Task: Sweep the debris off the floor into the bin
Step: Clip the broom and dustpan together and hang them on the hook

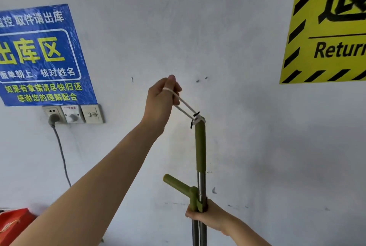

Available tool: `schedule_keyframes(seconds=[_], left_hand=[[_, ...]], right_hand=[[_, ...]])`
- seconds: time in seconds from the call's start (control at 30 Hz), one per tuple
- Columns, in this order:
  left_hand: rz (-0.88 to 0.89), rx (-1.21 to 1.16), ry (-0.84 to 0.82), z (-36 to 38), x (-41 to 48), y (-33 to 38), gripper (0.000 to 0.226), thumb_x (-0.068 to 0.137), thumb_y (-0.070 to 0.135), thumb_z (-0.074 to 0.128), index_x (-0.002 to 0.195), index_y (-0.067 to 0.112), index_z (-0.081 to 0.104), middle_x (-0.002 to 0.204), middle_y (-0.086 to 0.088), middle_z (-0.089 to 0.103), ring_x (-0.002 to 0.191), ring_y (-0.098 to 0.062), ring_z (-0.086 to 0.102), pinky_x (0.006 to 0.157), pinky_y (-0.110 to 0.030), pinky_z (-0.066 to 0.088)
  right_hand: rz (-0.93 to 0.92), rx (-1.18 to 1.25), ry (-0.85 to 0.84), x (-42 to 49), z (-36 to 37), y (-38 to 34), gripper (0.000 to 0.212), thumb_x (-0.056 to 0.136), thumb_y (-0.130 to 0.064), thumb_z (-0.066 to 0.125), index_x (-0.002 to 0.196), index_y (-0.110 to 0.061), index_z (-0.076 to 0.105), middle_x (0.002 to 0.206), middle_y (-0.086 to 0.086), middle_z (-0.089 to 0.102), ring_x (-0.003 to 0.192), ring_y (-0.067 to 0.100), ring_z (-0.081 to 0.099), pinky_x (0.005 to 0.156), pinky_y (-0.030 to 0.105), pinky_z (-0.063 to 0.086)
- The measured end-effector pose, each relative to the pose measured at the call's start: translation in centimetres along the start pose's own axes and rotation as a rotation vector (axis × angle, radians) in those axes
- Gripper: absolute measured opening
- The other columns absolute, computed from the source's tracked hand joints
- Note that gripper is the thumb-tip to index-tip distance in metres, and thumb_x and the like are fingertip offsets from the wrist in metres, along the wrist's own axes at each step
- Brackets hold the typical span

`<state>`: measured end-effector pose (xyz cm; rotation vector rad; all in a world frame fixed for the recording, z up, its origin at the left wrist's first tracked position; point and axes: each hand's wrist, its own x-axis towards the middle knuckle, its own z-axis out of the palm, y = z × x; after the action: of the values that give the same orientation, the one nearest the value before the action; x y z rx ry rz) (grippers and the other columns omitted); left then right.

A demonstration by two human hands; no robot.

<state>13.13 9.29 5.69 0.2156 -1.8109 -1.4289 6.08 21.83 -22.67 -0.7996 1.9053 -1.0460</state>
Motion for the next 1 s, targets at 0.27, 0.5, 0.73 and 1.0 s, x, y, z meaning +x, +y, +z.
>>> schedule_keyframes(seconds=[0.27, 0.5, 0.73, 1.0], left_hand=[[-0.322, 0.2, -0.095, 3.1, 2.3, -0.5, 0.03, 0.1, 0.019, 0.042, 0.077, 0.012, 0.059, 0.06, 0.002, 0.041, 0.051, -0.016, 0.035, 0.051, -0.024, 0.04], [-0.318, 0.293, -0.191, 5.2, 4.1, -1.8, 0.033, 0.099, 0.02, 0.043, 0.074, 0.009, 0.061, 0.056, -0.002, 0.042, 0.051, -0.019, 0.041, 0.065, -0.032, 0.045], [-0.365, 0.164, -0.277, 4.5, 8.6, -4.0, 0.032, 0.084, 0.001, 0.056, 0.112, 0.014, 0.049, 0.079, -0.007, 0.054, 0.053, -0.018, 0.047, 0.067, -0.031, 0.047], [-0.139, -0.034, -0.3, 3.7, 14.3, -7.7, 0.02, 0.084, 0.003, 0.064, 0.098, 0.01, 0.052, 0.078, -0.006, 0.057, 0.058, -0.016, 0.056, 0.073, -0.035, 0.054]], right_hand=[[-0.123, -0.152, 0.085, -1.8, -4.7, -5.3, 0.05, 0.078, -0.029, 0.073, 0.125, -0.031, 0.056, 0.114, -0.009, 0.063, 0.102, 0.011, 0.065, 0.098, 0.033, 0.052], [-0.574, 0.166, 0.311, -4.9, -9.6, -18.3, 0.027, 0.1, -0.033, 0.051, 0.114, -0.011, 0.059, 0.102, 0.003, 0.073, 0.094, 0.017, 0.071, 0.089, 0.032, 0.053], [-0.548, 0.197, 0.456, -2.2, -12.4, -20.6, 0.034, 0.106, -0.019, 0.036, 0.09, 0.001, 0.058, 0.073, 0.016, 0.069, 0.064, 0.033, 0.067, 0.061, 0.031, 0.057], [-0.502, 0.218, 0.784, 3.0, -17.6, -22.3, 0.032, 0.101, -0.017, 0.049, 0.08, 0.003, 0.06, 0.062, 0.018, 0.066, 0.053, 0.031, 0.064, 0.062, 0.043, 0.059]])
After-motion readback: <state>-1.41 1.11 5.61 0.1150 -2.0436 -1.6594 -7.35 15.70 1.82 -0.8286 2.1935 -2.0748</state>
